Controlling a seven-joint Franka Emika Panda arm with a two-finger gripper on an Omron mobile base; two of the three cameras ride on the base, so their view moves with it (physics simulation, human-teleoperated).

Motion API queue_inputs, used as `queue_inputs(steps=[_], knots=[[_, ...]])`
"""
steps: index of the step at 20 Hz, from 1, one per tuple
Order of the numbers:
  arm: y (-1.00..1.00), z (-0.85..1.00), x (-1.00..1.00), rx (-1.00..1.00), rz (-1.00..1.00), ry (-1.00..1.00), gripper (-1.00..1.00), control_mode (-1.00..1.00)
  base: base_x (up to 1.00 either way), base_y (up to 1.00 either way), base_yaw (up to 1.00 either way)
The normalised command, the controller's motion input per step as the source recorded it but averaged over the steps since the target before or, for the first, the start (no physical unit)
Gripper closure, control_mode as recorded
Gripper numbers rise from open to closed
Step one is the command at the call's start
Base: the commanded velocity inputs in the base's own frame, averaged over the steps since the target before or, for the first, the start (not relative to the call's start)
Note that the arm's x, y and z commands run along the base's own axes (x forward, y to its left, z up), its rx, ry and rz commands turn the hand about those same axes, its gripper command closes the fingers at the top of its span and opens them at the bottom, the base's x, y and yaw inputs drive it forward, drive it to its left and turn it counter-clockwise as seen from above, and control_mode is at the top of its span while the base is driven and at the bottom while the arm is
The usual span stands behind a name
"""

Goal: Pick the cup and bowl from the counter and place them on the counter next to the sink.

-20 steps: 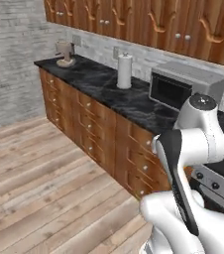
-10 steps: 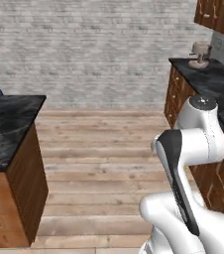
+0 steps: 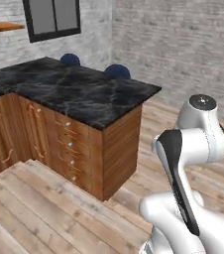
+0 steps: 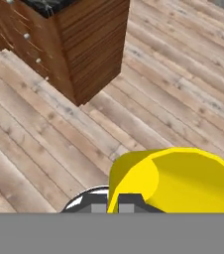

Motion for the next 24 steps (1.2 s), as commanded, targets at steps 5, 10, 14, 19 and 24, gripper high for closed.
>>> queue_inputs(steps=[5,10,14,19,24], knots=[[0.00,0.00,0.00,0.00,0.00,0.00,1.00,1.00,0.00,0.03,1.00],[0.00,0.00,0.00,0.00,0.00,0.00,1.00,1.00,0.07,0.08,0.87],[0.00,0.00,0.00,0.00,0.00,0.00,1.00,1.00,0.74,-0.03,0.37],[0.00,0.00,0.00,0.00,0.00,0.00,1.00,1.00,1.00,0.17,0.00],[0.00,0.00,0.00,0.00,0.00,0.00,1.00,1.00,1.00,0.61,-0.07]])
